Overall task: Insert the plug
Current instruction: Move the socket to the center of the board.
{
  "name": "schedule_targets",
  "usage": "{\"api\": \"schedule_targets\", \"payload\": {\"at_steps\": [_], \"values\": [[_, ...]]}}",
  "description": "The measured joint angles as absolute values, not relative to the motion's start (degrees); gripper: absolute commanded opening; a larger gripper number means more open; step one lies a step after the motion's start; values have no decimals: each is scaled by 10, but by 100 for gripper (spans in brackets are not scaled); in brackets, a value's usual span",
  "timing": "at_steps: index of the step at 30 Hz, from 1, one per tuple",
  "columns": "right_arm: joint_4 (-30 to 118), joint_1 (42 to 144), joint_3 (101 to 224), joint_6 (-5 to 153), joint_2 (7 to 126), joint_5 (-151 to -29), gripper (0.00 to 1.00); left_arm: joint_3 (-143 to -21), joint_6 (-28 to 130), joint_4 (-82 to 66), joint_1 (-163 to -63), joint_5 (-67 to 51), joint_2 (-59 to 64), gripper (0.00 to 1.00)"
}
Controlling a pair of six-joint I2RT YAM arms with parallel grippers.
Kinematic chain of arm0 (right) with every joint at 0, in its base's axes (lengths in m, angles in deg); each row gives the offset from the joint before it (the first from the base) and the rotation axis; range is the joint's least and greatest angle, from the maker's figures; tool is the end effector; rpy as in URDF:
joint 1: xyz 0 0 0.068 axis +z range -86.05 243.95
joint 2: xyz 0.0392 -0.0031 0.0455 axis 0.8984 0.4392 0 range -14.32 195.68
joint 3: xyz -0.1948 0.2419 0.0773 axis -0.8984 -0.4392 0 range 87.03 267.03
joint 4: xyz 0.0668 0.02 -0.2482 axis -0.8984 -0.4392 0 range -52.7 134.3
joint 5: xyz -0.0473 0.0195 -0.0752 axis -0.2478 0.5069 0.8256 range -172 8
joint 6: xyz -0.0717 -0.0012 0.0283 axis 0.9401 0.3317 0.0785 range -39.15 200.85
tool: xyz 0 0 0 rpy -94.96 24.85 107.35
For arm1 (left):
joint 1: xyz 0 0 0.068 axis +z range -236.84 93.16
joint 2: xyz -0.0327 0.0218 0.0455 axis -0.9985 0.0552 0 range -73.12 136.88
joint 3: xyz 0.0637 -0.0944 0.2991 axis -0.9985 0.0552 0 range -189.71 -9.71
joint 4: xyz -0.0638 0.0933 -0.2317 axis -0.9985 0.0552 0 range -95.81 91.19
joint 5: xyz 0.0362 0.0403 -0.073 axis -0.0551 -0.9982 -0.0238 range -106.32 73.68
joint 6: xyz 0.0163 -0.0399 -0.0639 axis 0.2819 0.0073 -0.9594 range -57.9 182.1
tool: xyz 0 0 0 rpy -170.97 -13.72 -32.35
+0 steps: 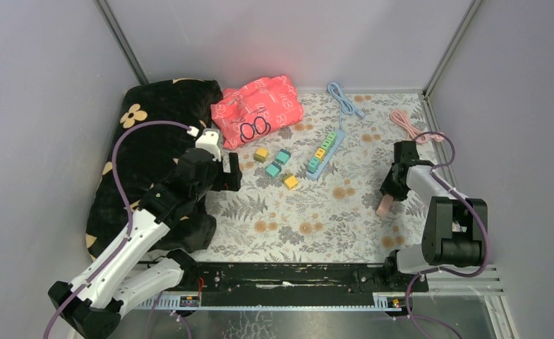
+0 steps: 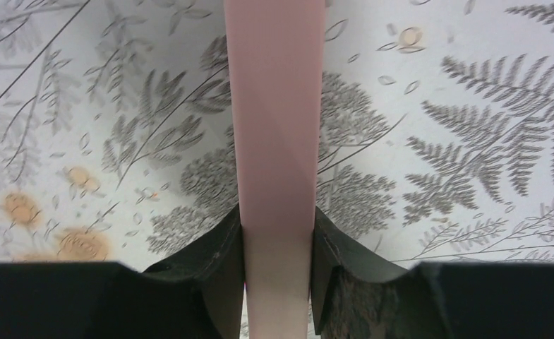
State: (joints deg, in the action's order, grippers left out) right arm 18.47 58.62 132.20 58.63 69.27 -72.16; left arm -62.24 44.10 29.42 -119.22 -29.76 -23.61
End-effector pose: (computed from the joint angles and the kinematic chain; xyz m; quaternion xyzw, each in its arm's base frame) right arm 0.2693 -0.0364 0.1964 0.2498 0.9388 -0.0501 0.2319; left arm 0.1527 -0.0789 0.3504 0.0528 0.8697 -0.1116 0.4779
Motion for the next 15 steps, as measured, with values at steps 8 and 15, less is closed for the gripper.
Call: {"api": "schedule_targets", "payload": {"at_steps": [8,15], "values": [[166,666,1328,543,660,-736,20,-623,436,293,-1189,-232,-195,100],[171,739,1321,457,619,-736,17,-623,404,292,-1226,-221,-193,100]]}}
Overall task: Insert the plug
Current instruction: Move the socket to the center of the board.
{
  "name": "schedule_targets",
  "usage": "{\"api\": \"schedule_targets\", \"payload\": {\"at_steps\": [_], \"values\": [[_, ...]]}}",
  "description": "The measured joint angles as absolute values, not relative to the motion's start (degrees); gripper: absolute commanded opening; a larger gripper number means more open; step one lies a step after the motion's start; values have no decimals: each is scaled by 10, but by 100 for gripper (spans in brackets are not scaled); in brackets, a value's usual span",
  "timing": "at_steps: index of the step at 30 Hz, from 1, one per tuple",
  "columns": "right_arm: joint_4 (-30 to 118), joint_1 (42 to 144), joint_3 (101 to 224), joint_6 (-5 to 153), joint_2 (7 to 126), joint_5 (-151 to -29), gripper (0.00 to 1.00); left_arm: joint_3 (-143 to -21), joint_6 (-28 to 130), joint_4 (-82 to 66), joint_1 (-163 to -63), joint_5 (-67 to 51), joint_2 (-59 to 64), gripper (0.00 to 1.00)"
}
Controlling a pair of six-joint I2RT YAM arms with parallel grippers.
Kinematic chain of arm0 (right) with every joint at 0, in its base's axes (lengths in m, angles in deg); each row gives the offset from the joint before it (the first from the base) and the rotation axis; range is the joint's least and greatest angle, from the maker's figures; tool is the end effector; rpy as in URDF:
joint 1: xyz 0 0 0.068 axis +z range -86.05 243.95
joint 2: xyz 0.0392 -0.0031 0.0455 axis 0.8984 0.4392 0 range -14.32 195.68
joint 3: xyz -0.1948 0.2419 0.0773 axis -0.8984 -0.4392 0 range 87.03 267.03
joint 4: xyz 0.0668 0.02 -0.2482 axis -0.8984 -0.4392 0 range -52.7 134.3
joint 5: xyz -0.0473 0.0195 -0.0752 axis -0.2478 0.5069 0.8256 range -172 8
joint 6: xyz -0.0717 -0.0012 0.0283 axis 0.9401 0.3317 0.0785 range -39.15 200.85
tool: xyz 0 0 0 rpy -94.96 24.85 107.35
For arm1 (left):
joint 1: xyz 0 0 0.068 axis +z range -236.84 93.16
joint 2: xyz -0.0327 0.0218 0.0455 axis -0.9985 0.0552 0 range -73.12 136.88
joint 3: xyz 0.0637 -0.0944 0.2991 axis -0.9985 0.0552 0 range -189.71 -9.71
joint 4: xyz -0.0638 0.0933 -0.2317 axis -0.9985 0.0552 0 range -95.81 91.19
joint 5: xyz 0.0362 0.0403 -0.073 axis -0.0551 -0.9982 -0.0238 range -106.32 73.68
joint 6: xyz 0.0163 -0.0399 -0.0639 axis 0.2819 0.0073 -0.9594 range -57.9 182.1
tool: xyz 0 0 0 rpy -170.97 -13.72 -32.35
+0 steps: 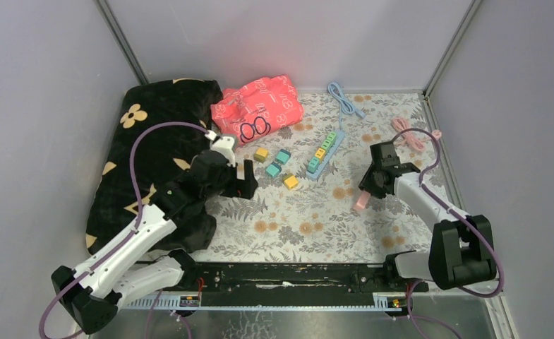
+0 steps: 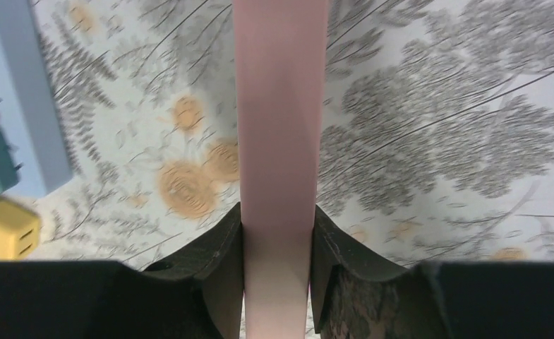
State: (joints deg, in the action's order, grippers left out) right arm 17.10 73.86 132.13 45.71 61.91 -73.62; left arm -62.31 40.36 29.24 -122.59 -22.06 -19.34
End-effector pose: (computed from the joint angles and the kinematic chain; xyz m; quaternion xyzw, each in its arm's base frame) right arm 0.2537 0.0346 0.2255 0.2289 0.9320 0.0393 0.2783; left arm 0.1579 -0.1057 0.3384 0.0862 0.8869 -0.1781 0.4175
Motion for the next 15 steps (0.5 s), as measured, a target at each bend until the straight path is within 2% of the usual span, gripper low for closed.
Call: {"api": "schedule_targets", "payload": {"at_steps": [6,15], "values": [[203,816,1284,396,596,-761,16,-620,344,276,-1360,-269,-177,100],[279,902,1211,291,565,-770,19,-610,263,229,-1539,-406,-98,99]]}}
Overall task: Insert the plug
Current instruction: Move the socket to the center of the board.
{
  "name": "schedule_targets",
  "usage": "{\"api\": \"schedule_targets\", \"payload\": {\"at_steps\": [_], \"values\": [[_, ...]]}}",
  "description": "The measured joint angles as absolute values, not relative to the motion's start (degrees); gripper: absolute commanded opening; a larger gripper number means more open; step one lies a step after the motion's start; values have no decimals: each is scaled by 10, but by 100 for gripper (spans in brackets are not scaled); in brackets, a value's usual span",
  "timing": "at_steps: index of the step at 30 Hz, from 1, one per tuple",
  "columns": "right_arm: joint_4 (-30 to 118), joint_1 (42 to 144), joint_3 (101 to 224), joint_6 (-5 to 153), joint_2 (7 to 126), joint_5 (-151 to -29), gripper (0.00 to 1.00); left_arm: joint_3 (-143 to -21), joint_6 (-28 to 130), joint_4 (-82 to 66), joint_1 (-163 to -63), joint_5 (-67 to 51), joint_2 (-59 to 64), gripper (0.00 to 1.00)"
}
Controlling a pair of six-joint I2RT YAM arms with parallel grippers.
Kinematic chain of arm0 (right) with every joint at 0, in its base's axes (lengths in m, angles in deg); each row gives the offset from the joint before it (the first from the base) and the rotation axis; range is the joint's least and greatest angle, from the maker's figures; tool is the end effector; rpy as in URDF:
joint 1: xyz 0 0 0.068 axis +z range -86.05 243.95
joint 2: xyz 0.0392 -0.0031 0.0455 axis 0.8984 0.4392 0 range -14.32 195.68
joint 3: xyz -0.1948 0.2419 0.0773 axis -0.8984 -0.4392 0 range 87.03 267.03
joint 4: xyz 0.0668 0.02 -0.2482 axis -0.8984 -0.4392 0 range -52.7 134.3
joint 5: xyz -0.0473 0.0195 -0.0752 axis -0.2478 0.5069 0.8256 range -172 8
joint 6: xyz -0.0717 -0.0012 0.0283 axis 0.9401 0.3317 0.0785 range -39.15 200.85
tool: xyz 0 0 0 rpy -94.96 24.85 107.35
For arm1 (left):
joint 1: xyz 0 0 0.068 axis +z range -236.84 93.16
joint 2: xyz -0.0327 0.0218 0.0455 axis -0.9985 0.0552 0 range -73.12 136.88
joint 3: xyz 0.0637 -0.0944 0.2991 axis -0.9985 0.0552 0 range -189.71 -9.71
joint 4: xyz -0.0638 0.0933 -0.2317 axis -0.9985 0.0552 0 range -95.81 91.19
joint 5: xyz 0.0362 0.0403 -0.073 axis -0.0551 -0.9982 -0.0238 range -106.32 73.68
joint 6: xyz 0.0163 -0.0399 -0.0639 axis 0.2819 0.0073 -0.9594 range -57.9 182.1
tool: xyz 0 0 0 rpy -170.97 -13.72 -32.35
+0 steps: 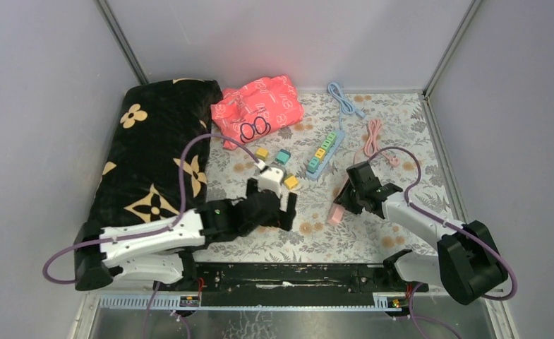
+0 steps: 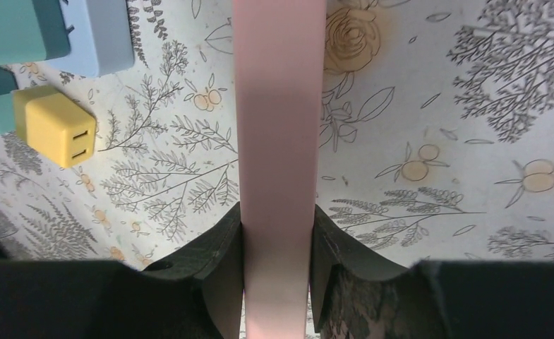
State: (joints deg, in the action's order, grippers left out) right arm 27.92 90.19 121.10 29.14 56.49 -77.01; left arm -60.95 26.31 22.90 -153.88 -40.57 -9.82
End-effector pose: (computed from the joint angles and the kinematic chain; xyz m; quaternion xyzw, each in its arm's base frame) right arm 0.2088 0.0965 0.2010 0.2223 0.9214 0.1666 0.2717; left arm 0.1141 -0.2006 0.3137 0.1552 0.8796 -0.1992 0.4032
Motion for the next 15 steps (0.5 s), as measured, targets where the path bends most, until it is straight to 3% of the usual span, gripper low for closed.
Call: {"api": "schedule_targets", "payload": {"at_steps": [9,15], "values": [[344,935,1186,226,561,-772,23,-610,243,120,-1641,-488,50,99],[389,974,1185,213,617,-768,37,-599,241,70,-1647,-494,100,99]]}}
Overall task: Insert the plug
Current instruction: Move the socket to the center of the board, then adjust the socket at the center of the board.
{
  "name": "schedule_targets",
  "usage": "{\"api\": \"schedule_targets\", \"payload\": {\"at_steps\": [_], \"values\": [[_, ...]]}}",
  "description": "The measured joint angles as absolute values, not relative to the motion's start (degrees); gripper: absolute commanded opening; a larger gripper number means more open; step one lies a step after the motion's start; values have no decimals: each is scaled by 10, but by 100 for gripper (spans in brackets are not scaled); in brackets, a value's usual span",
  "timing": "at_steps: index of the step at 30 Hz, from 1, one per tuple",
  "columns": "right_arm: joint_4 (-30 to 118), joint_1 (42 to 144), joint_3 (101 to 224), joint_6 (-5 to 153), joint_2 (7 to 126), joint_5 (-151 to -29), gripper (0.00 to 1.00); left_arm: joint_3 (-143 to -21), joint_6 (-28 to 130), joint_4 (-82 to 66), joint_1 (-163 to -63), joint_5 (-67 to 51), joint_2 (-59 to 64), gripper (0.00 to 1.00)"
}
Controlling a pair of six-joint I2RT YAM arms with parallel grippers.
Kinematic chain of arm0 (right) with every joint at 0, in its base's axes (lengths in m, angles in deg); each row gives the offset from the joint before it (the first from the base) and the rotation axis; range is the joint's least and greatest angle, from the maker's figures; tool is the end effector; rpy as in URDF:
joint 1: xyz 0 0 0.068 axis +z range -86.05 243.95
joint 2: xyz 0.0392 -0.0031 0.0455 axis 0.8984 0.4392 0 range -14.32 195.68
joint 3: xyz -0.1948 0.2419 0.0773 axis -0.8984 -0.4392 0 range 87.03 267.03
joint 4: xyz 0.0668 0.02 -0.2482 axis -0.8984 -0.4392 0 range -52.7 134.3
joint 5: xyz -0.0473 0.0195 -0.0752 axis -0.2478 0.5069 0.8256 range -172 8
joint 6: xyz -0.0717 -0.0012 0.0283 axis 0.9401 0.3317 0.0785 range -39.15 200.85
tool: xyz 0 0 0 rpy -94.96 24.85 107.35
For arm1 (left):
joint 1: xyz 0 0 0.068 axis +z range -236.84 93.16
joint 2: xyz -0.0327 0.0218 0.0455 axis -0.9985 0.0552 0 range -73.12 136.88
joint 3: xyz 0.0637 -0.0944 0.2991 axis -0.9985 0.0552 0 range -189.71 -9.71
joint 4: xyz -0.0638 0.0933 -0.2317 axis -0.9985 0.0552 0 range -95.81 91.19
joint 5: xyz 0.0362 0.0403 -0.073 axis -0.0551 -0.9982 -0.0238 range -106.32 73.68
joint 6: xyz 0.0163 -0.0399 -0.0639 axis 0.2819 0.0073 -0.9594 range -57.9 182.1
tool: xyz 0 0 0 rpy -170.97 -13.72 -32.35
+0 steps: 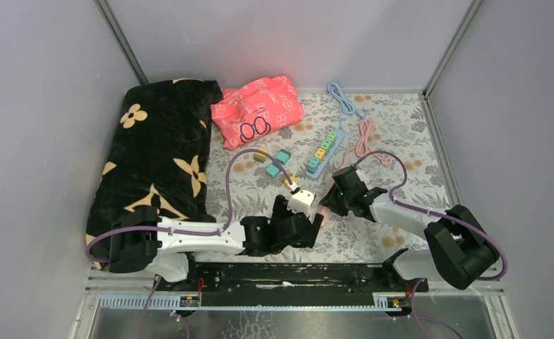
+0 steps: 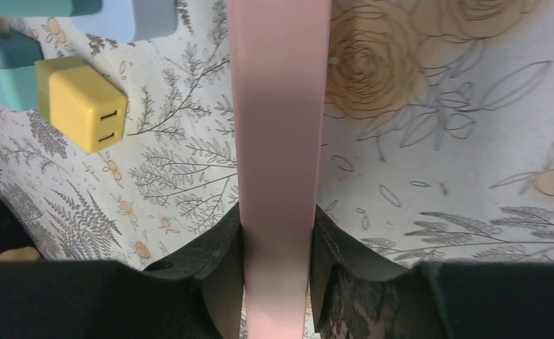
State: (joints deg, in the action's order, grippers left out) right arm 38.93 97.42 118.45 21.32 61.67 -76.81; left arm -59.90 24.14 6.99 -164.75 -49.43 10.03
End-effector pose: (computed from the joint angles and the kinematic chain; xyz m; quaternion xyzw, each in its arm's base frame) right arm 0.2100 0.1317 0.1836 0.2267 0.9109 0.2189 0.2664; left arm 0.0994 -0.2933 0.2507 0.2025 0.8712 -0.1658 0.4153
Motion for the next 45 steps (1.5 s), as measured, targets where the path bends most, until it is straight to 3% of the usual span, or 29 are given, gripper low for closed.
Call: {"api": "schedule_targets", "payload": {"at_steps": [6,17,26,39,45], "values": [[414,1003,1186,208,633,-757,65,-569,241,30,-1647,-495,101,99],[377,1011,1190,248,555,-707,91,-568,249,-4,-1644,-492,123,98],[360,1011,1179,295,446,-670,100,-568,272,-42,-1594,-444,144,89],[373,1011,1127,316,389,-654,99,-570,322,-94,-1523,-350,224,76],[376,1011,1121,316,391,-655,99,-575,323,-114,-1510,-307,242,57]]}}
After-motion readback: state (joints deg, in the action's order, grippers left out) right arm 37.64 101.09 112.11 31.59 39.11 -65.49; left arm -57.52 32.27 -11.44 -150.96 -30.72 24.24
